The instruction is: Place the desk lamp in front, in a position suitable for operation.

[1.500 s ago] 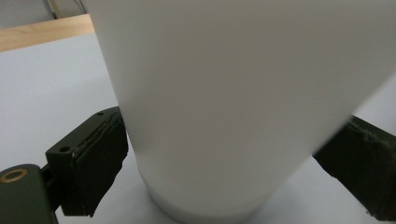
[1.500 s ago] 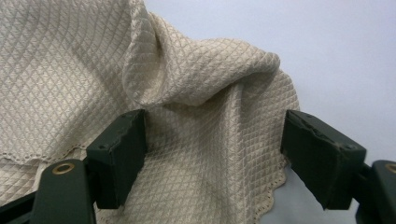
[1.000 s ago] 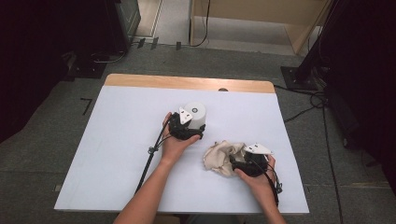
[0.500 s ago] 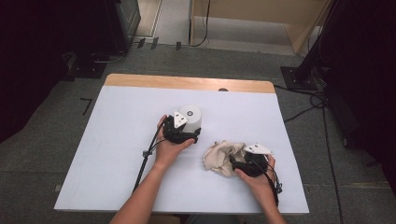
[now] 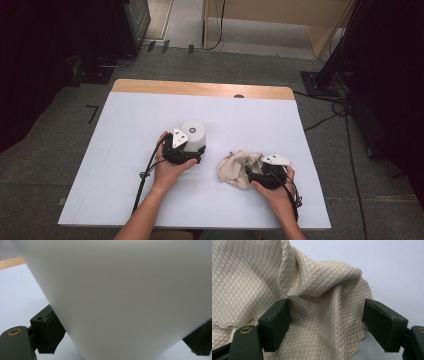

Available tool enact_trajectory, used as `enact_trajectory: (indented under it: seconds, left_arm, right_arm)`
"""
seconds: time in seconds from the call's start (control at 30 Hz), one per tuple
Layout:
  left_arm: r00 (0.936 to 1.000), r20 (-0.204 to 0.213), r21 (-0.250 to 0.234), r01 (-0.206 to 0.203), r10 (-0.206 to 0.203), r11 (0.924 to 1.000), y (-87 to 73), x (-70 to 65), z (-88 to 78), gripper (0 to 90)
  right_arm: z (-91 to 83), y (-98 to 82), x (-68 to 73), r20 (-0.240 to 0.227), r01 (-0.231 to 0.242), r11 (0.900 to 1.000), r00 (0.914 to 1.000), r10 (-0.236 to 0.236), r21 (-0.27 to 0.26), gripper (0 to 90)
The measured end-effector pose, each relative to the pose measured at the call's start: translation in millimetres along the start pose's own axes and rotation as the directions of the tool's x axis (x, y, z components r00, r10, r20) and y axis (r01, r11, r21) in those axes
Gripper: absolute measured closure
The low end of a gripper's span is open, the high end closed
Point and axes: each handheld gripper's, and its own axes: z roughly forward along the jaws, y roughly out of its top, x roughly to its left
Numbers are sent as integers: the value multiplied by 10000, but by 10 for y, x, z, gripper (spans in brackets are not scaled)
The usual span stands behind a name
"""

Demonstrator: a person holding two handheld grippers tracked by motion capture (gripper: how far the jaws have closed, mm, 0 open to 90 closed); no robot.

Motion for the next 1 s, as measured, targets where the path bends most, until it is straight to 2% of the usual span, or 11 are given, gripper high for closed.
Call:
enact_trajectory:
  seconds: [0.17,0.33,0.57,0.87,1.0]
  left_arm:
    - [10000,-8,-24,53,-53,10000,-111,23,-207,77]
    - [10000,-11,55,18,-18,10000,-197,44,-338,77]
    - [9999,-42,160,112,-111,9998,-399,75,-588,77]
    - [9998,-199,212,-65,69,9998,-529,85,-822,77]
    - [9996,-257,118,66,-63,9999,-597,107,-921,76]
  right_arm:
    - [0,0,0,0,5,10000,10000,-5,-3,221]
    - [0,-1,0,-2,0,10000,10000,0,-8,221]
    - [0,-1,0,-3,3,10000,10000,-3,-13,221]
    - [0,-2,-2,-6,-3,10000,10000,3,-19,220]
    - [0,-3,-3,-14,0,10000,10000,0,-30,220]
